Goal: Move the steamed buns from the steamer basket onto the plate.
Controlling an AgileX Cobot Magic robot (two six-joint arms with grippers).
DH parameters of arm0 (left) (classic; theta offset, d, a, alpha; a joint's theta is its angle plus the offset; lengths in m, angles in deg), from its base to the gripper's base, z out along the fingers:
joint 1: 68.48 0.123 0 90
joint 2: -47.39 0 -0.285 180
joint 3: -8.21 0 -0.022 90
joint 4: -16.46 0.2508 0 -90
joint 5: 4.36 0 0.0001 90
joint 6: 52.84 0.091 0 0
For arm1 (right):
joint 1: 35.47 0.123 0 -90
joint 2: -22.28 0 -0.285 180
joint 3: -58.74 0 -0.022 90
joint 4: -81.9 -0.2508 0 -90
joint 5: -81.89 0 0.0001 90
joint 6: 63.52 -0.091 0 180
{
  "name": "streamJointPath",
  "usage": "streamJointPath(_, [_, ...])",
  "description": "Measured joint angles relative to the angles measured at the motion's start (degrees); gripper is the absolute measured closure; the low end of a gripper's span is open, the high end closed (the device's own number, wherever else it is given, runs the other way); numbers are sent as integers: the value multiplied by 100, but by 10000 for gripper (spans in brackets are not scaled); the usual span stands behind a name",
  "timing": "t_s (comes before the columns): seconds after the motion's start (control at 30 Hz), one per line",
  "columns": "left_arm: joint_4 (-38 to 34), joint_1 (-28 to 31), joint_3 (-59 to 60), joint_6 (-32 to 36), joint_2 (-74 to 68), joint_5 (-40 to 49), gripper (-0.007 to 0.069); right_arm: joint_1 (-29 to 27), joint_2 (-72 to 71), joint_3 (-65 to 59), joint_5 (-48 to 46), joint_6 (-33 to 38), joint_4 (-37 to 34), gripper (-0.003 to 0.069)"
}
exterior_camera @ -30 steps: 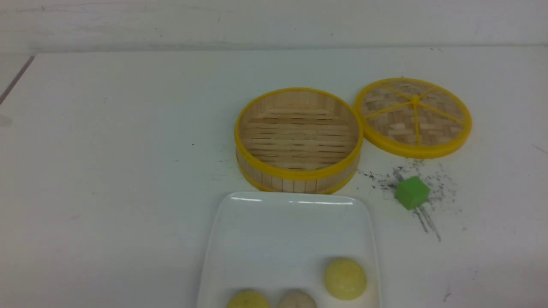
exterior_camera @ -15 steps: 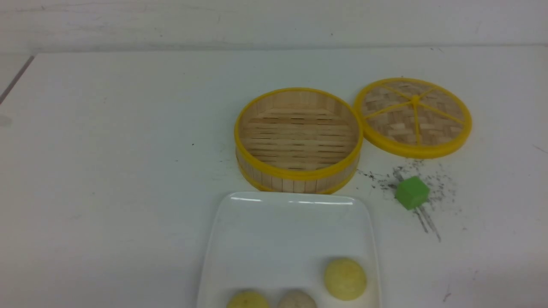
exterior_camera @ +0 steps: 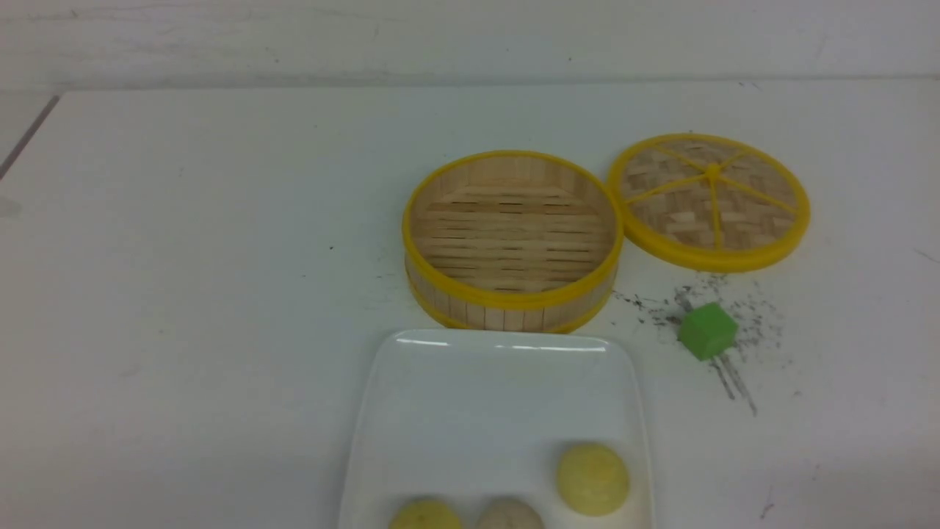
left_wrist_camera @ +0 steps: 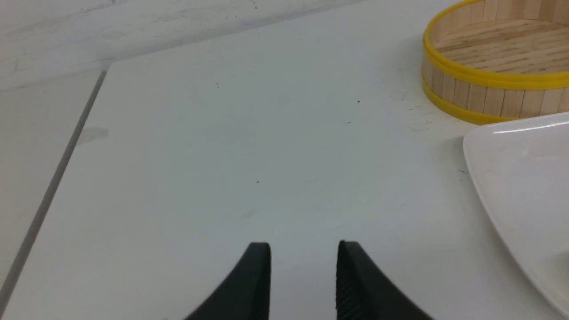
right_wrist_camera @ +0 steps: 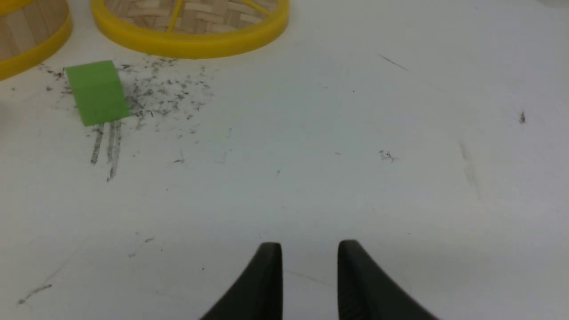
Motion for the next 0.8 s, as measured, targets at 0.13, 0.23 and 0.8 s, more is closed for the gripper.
streamJointPath(0.13, [18,0,0,0,0,0,384,0,0,0,0,0,0,442])
streamJointPath(0.23, [71,0,0,0,0,0,384,0,0,0,0,0,0,439])
streamJointPath(0.8, [180,0,0,0,0,0,384,0,0,0,0,0,-6,423])
